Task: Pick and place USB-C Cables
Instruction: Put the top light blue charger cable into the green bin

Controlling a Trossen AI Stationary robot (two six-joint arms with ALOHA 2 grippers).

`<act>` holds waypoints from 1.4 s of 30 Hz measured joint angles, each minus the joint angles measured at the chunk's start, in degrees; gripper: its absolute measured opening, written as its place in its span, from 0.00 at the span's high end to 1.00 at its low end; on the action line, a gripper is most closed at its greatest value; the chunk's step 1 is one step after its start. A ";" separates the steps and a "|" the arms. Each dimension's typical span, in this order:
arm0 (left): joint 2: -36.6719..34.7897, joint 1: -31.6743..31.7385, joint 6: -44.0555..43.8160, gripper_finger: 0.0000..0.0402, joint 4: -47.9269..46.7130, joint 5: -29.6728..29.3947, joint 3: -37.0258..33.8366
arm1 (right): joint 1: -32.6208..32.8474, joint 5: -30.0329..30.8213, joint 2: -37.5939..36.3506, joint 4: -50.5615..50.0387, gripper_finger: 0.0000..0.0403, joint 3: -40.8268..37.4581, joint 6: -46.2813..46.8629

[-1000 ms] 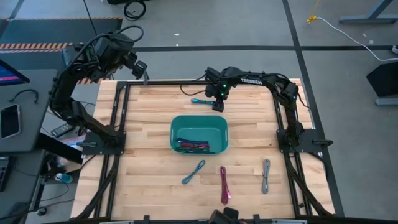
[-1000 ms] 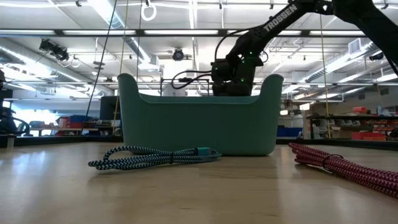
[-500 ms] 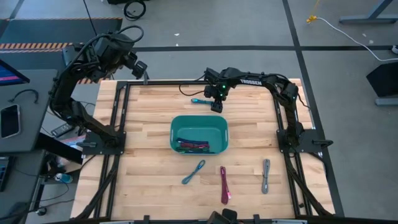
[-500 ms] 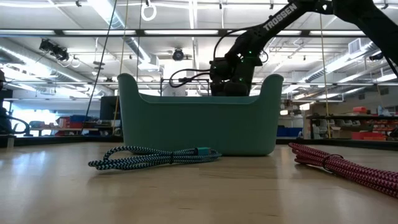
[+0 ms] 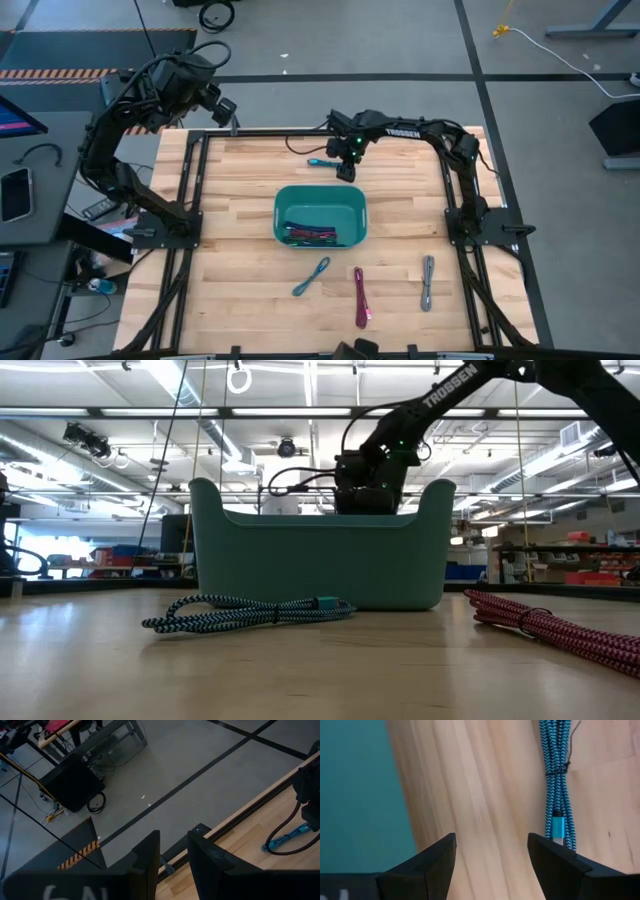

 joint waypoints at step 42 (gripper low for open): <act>-0.02 0.04 -1.52 0.74 0.00 1.91 0.02 | -6.54 2.58 5.31 -0.63 0.38 0.39 -5.20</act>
